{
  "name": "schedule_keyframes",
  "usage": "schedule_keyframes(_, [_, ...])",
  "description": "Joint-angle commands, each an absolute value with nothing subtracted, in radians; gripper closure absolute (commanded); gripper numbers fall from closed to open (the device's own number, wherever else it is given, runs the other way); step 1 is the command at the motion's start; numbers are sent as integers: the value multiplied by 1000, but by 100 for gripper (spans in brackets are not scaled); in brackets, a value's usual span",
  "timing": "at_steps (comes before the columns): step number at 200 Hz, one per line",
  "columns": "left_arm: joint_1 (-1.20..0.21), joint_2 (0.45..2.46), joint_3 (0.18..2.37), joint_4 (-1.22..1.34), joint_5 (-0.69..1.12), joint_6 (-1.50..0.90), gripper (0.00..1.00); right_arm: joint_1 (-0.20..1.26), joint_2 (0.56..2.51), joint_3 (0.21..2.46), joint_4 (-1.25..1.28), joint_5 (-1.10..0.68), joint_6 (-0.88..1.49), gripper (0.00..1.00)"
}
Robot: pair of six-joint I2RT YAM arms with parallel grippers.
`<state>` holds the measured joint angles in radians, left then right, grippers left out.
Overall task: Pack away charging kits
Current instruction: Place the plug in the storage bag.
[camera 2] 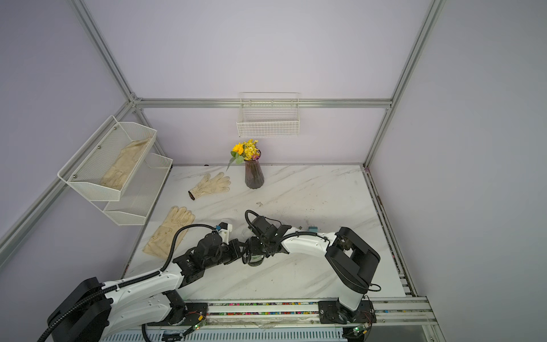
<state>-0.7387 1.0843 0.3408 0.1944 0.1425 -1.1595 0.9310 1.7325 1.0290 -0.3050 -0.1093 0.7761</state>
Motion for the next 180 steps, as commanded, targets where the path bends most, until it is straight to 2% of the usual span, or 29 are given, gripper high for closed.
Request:
schedule_keyframes(1, [-737,1077,302,259,180,-1180,100,932,1740,1056,-247,-104,778,74])
schedule_keyframes(12, [-737,1075,299,258,180,-1180,100,931,1745,1065,-253,-94,783,73])
schedule_keyframes(39, [-736,1081,319,230,181,-1155,100,931,1761,1093,-280,-98,773,64])
schedule_keyframes(64, [-737,1106,346,196,190,-1128,100,931,1727,1094,-274,-111,756,50])
schedule_keyframes(89, [-737,1134,361,186,195,-1123,100,932,1666,1077,-278,-127,765,46])
schedule_keyframes(140, [-738,1167,399,159,200,-1100,98,913,1570,1006,-284,-115,772,47])
schedule_keyframes(168, [-737,1177,409,155,202,-1097,98,888,1563,979,-279,-115,752,61])
schedule_keyframes(180, [-737,1182,419,149,204,-1092,98,882,1581,978,-274,-121,737,71])
